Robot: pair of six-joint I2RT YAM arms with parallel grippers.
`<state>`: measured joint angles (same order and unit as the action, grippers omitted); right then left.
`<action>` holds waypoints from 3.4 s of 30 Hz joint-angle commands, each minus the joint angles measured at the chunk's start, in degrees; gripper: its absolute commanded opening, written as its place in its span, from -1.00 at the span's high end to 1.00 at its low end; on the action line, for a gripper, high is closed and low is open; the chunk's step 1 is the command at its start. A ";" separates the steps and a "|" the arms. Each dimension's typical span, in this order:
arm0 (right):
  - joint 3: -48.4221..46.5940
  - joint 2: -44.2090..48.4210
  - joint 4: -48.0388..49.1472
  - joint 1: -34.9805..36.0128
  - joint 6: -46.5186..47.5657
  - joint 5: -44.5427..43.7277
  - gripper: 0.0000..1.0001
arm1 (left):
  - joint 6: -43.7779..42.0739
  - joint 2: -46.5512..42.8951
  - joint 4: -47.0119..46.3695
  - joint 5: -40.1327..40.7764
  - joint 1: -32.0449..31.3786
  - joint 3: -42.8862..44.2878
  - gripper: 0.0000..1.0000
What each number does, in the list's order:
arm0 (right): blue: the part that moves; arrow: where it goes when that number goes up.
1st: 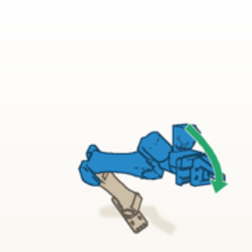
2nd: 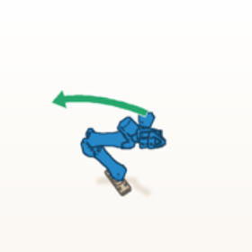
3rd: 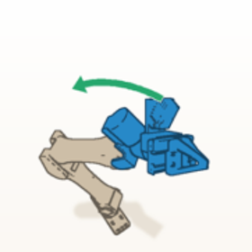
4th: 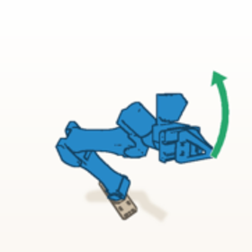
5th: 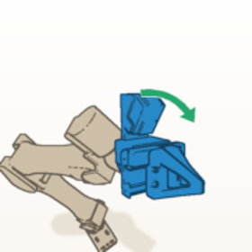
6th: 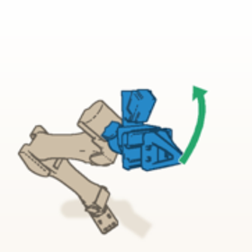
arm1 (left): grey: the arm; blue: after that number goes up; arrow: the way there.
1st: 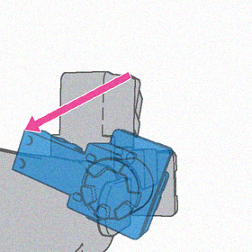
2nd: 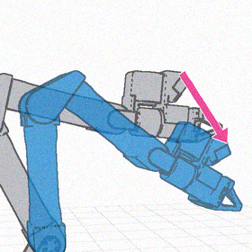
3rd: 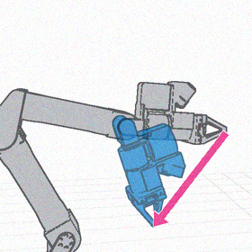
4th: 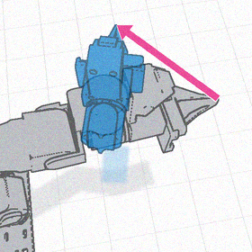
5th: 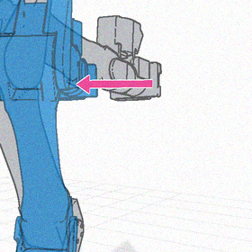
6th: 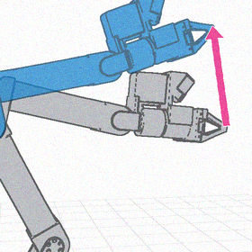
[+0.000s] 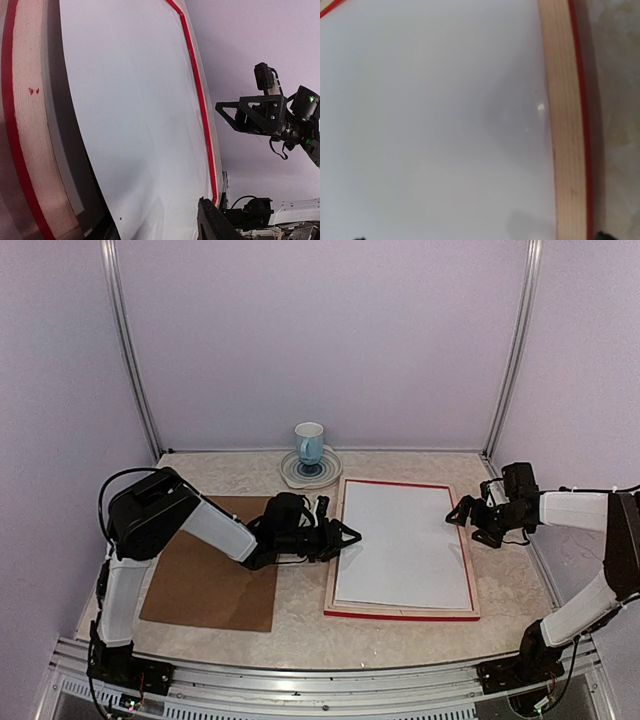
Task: Put the photo into the frame
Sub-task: Move the photo to the mat board, then frame the body at the center of the board.
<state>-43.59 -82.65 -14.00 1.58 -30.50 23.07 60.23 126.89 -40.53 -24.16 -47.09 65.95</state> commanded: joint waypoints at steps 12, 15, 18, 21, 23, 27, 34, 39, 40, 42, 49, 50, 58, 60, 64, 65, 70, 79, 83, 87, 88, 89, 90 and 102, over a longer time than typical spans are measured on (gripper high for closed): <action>0.07 -0.49 -0.49 -0.68 0.04 -1.13 -0.98 | -2.61 -5.71 4.54 2.83 -0.72 -0.55 -0.11; 0.08 -0.33 -0.55 -0.69 0.03 -1.08 -0.98 | -2.82 -6.44 5.09 3.14 -0.80 -0.65 -0.17; 0.19 -0.02 -0.80 -0.64 0.07 -1.25 -0.98 | -3.01 -6.80 5.25 3.31 -0.77 -0.65 -0.22; 0.48 0.41 -0.82 -0.66 0.17 -1.48 -0.98 | -2.94 -6.96 5.23 3.43 -0.89 -0.78 -0.23; 0.61 0.47 -0.79 -0.69 0.26 -1.61 -0.98 | -2.98 -7.05 5.21 3.46 -0.90 -0.74 -0.23; 0.54 0.09 -0.65 -0.64 0.18 -1.29 -0.98 | -3.01 -7.27 5.04 3.34 -0.99 -0.91 -0.23; 0.35 -0.23 -0.42 -0.70 -0.04 -1.09 -0.98 | -3.93 -8.13 5.91 4.14 -0.82 -1.18 -0.23; 0.35 -0.58 -0.29 -0.71 -0.21 -1.01 -0.98 | -4.73 -8.46 7.04 4.67 -0.70 -0.84 -0.24; 0.40 -0.65 -0.25 -0.68 -0.24 -1.01 -0.98 | -4.81 -8.49 7.16 4.75 -0.77 -0.78 -0.24; 0.36 -0.82 -0.24 -0.65 -0.21 -1.01 -0.98 | -5.03 -8.72 7.35 4.98 -0.73 -0.83 -0.24; -0.22 -1.74 -0.42 -0.70 -0.12 -1.19 -0.98 | -7.01 -10.24 10.51 7.51 -0.72 -0.83 -0.25; -0.40 -1.94 -0.43 -0.71 -0.06 -1.14 -0.98 | -7.33 -10.45 11.17 7.98 -0.79 -0.84 -0.26; -1.43 -3.57 -0.35 -0.70 -0.29 -1.44 -0.98 | -10.78 -13.30 17.80 13.23 -1.05 -0.20 -0.33; -1.80 -4.18 -0.18 -0.71 -0.47 -1.45 -0.98 | -11.65 -13.57 20.24 15.11 -1.07 0.42 -0.35; -3.19 -5.91 0.19 -0.67 -0.70 -1.19 -0.98 | -12.49 -12.89 23.53 17.30 -0.99 1.87 -0.38; -3.51 -6.31 0.40 -0.70 -0.78 -1.25 -0.98 | -12.62 -12.46 24.36 17.61 -0.99 2.22 -0.38; -5.14 -8.58 1.43 -0.70 -0.96 -1.09 -0.98 | -12.61 -10.61 25.85 18.42 -1.03 2.95 -0.39; -7.87 -14.88 4.66 -0.08 -1.77 0.82 -0.96 | -12.78 -8.05 25.60 18.08 -0.99 2.89 -0.36; -9.11 -16.40 5.73 1.76 -1.97 1.21 -0.96 | -12.17 -7.42 24.94 17.40 -0.81 2.12 -0.30; -11.06 -17.41 4.96 3.98 -1.68 0.19 -0.96 | -11.17 -7.48 23.29 16.27 -0.46 0.66 -0.23; -11.35 -17.59 4.86 4.42 -1.73 0.01 -0.96 | -11.16 -7.66 23.22 16.28 -0.41 0.24 -0.21; -11.67 -17.77 4.72 4.78 -1.85 -0.22 -0.96 | -11.10 -7.76 23.22 16.36 -0.38 -0.03 -0.20; -11.75 -17.92 4.69 5.09 -2.03 -0.28 -0.96 | -11.11 -8.11 23.15 16.36 -0.37 -0.36 -0.18; -10.95 -17.65 4.99 7.47 -3.42 -1.52 -0.97 | -10.09 -10.23 20.89 14.76 -1.45 -4.05 -0.04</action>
<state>-54.59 -100.03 -10.41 7.01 -32.73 19.00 49.67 118.45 -19.03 -7.44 -47.35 63.57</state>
